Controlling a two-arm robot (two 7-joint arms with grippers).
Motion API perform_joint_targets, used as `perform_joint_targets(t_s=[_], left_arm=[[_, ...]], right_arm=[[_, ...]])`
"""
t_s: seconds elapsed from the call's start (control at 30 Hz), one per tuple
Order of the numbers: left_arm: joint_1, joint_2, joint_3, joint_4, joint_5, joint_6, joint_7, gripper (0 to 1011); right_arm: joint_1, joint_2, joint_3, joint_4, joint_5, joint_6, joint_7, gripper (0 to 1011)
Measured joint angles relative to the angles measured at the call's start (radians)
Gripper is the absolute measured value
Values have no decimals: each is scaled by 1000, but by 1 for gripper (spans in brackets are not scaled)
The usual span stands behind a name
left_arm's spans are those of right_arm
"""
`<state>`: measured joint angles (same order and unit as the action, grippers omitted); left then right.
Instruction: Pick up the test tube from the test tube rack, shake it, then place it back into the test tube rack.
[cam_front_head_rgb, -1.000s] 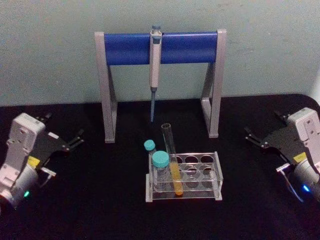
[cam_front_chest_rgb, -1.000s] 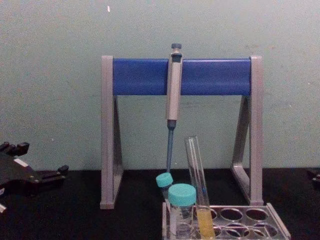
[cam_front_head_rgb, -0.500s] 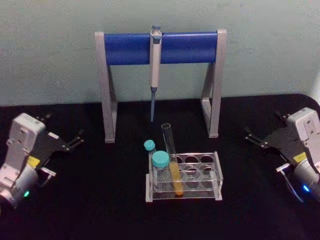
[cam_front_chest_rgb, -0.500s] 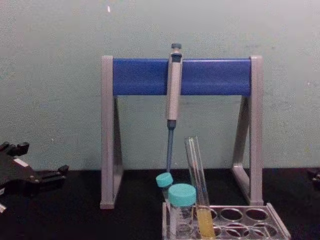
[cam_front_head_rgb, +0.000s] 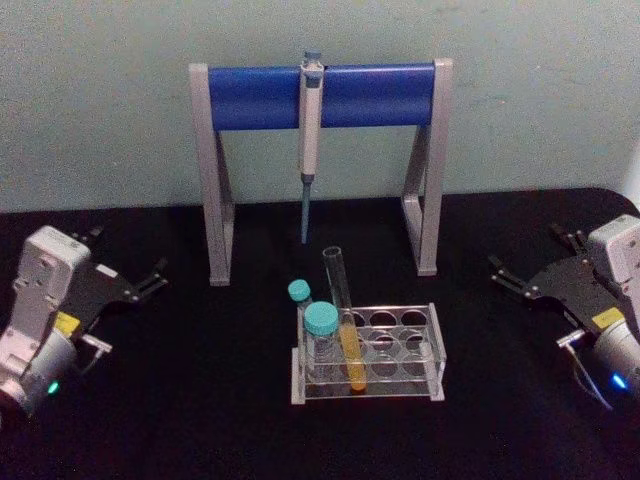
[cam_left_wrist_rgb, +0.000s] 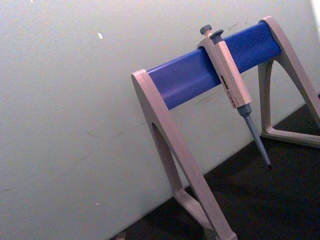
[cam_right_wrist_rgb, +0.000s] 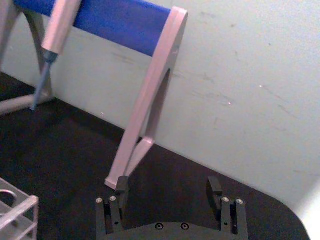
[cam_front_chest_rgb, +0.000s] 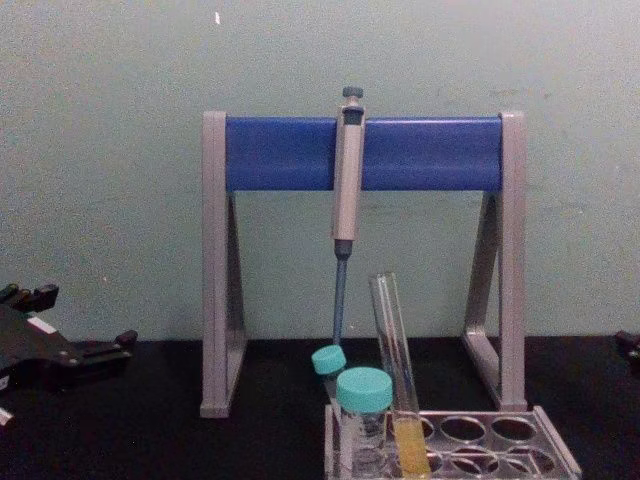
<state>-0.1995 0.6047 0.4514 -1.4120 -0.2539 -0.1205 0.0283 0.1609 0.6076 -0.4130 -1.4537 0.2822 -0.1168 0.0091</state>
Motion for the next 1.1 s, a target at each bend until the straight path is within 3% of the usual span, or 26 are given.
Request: perform_joint_targets(t_s=[0.2, 0.53, 0.87, 1.1], left_arm=[[0, 0, 0, 0, 0, 0, 0, 1001], [0, 0, 0, 0, 0, 0, 0, 1002], [0, 0, 0, 0, 0, 0, 0, 1001], [0, 0, 0, 0, 0, 0, 0, 1001]], right_arm=[[-52, 20, 40, -79, 75, 27, 80, 1000], [-96, 28, 67, -166, 173, 73, 212, 1000], [-67, -10, 41, -169, 224, 133, 336, 1000], [-13, -38, 9, -146, 254, 187, 458, 1000]])
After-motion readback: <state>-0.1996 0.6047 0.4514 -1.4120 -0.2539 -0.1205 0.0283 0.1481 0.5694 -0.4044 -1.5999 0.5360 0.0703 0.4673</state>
